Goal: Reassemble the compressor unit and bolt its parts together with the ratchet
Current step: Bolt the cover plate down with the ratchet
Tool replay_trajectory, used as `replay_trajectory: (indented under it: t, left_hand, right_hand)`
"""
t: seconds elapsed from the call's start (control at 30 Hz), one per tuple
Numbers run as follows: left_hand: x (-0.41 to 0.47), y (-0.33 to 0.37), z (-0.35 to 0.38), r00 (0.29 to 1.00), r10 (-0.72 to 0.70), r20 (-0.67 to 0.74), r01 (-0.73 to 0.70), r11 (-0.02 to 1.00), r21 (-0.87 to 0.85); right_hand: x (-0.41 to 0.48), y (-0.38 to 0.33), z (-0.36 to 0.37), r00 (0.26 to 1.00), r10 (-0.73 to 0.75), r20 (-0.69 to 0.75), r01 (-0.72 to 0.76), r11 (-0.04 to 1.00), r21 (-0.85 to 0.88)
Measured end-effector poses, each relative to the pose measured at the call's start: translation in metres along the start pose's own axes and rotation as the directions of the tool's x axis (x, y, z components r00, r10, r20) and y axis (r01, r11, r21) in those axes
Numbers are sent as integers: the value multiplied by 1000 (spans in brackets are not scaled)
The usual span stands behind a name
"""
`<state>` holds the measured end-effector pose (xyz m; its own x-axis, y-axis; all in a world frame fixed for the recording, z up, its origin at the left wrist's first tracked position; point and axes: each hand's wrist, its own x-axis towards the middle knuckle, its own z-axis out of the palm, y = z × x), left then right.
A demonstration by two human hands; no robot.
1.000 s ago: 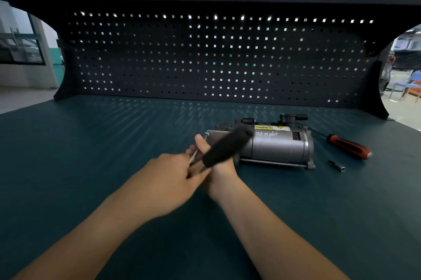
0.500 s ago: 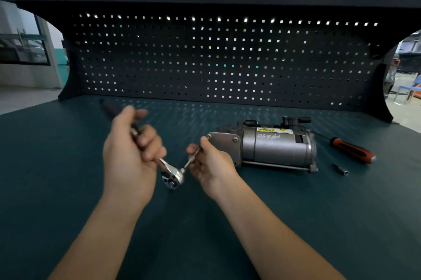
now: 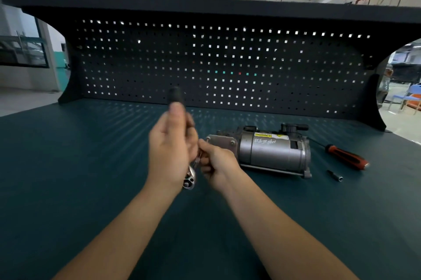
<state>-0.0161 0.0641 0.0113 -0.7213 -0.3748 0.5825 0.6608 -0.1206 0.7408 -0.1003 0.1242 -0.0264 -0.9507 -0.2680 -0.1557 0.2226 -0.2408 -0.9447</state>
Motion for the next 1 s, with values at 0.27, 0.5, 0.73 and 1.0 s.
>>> replay_trajectory:
  t: [0.27,0.5,0.73,1.0]
  left_hand:
    - [47,-9,-27,970,-242,7,240,959,-148]
    - [45,-11,-32,838,-131,529,-23,962,274]
    - [51,-19,-51,963,-217,158,248,944,-218]
    - [62,-34,-67,905,-387,-176,249,819,-517]
  right_hand:
    - [17,-4,12,999,23,-44,-17,990,138]
    - [34,1,13,991,-22,-131,34,995,94]
    - [40,4,16,995,-52,-83,66,981,184]
    - [36,5,18,998,18,-57,-1,959,284]
